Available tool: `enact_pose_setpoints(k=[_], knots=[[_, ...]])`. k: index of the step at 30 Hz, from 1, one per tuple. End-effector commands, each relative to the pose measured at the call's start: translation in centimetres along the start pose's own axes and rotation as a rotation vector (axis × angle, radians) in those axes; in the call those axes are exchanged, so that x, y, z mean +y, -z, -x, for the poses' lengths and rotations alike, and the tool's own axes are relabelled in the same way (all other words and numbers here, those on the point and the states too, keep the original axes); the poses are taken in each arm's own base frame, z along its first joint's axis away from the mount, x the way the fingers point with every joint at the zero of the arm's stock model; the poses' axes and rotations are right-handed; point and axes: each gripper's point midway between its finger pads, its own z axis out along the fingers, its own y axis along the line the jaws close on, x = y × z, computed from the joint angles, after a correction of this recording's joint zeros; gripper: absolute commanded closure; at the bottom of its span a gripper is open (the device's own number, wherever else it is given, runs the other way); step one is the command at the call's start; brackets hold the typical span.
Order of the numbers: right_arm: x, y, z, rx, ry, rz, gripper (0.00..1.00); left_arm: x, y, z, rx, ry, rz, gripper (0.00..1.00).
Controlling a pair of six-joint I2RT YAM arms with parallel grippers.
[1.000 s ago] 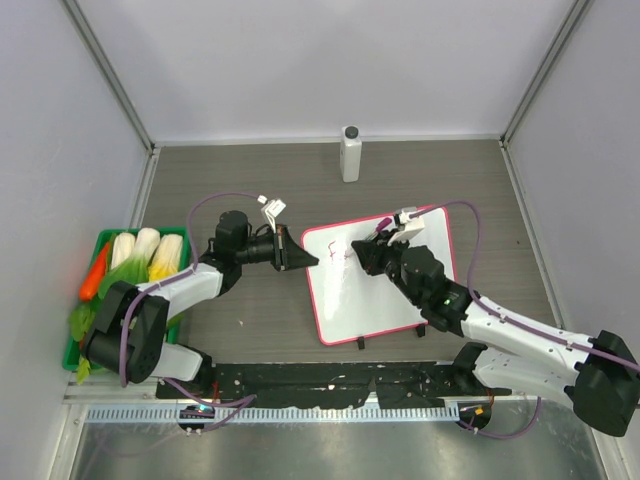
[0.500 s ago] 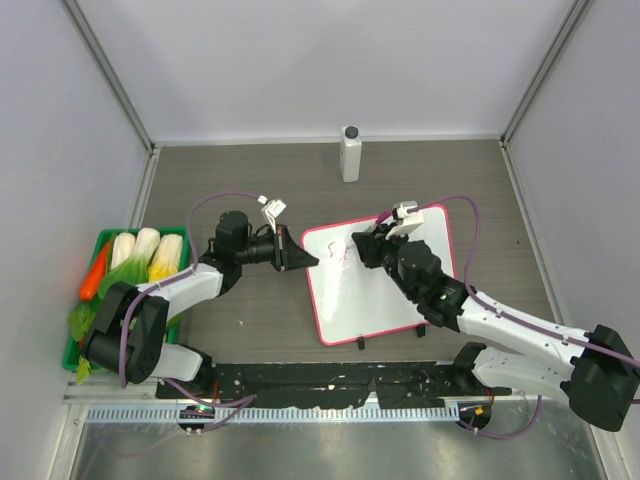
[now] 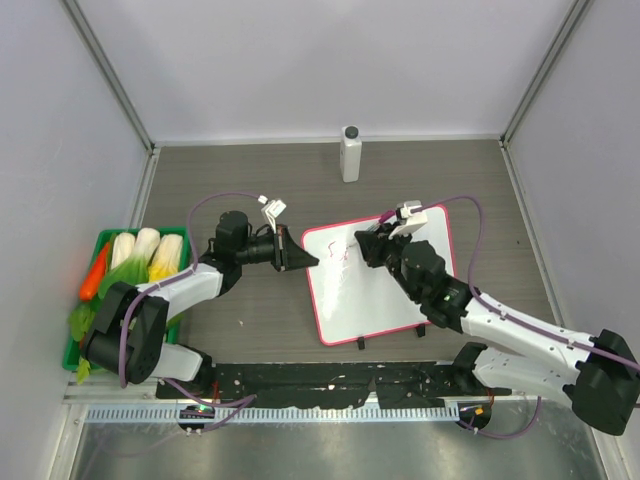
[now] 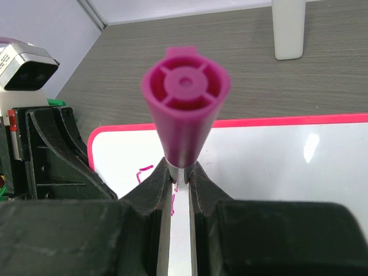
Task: Write a sentence on the whiteboard
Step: Write with the whiteboard marker on the whiteboard.
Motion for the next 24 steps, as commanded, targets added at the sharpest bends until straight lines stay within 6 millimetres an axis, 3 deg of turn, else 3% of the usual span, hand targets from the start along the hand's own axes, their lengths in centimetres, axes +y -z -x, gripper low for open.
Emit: enact_pose_setpoints(k=[1,14,24], knots=[[0.0,0.7,2.8,-0.073,0.000,-0.010,0.99,2.1,-0.3,-1.7,0.040,-0.101,0.082,1.00],[0.3,0.2,0.7,-0.015,-0.006,0.016,0.99,2.2,-0.3,-1.8,0.044,-0.098,0.082,1.00],[-0.9,0.0,-0.4,0.016,0.017,-0.034,0.99,2.2,-0.3,-1.8,0.043,-0.099,0.081,1.00]])
